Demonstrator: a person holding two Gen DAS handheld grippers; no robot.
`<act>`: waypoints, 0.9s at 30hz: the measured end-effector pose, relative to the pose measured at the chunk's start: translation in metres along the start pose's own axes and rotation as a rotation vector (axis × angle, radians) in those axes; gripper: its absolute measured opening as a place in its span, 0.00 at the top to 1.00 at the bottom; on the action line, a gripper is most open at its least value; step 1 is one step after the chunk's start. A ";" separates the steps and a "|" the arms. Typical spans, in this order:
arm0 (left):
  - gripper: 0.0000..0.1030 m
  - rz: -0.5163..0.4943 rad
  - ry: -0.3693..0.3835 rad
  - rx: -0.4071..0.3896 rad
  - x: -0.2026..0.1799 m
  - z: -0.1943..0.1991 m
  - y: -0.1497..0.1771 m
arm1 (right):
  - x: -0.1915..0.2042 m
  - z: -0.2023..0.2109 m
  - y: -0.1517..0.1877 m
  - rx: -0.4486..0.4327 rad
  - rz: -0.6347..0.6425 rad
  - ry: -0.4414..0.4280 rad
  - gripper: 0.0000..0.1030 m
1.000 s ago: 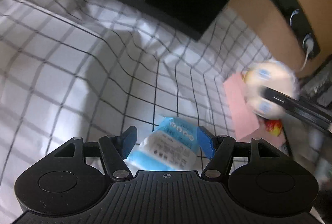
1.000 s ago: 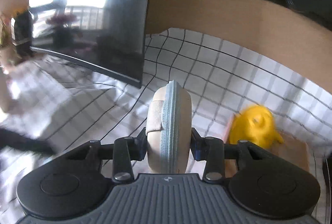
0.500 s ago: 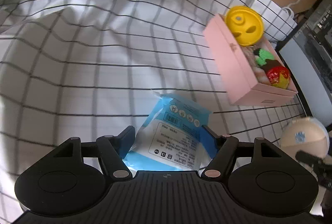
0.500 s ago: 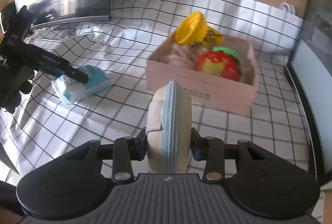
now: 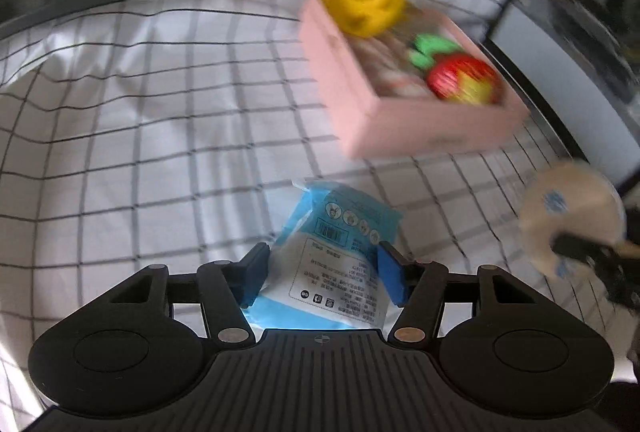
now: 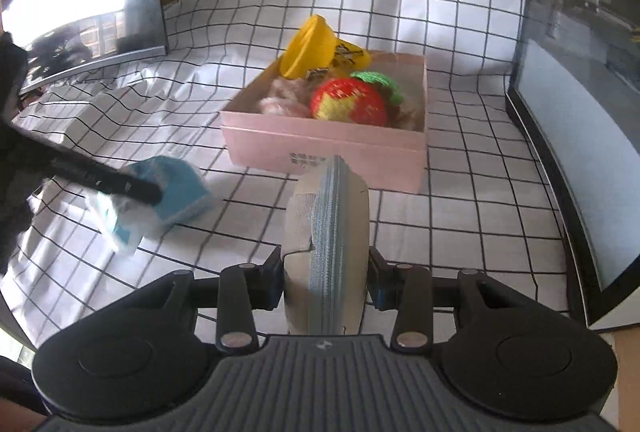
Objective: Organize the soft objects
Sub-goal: 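Lift the blue wipes pack with the left gripper while the right carries the pouch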
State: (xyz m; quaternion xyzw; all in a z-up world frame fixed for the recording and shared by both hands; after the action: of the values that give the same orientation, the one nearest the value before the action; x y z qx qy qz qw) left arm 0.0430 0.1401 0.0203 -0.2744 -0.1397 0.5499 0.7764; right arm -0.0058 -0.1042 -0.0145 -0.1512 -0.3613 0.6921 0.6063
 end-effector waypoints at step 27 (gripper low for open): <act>0.30 -0.210 0.147 0.112 -0.115 -0.044 -0.009 | -0.012 0.000 0.013 -0.036 0.080 0.063 0.58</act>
State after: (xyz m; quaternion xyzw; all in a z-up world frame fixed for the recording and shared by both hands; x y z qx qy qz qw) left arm 0.0319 0.0193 -0.0002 -0.2543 -0.0793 0.4509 0.8519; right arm -0.0124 -0.1153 -0.0262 -0.1983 -0.3480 0.7041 0.5863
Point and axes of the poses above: each gripper's, at about its wrist camera, not at the fingertips, and z roughly against the way its jaws point, x to its left, y to its underside, the point moved 7 cm from there along -z, roughly the way its jaws point, and after that the axes turned 13 degrees about -z, right-handed, at the moved point
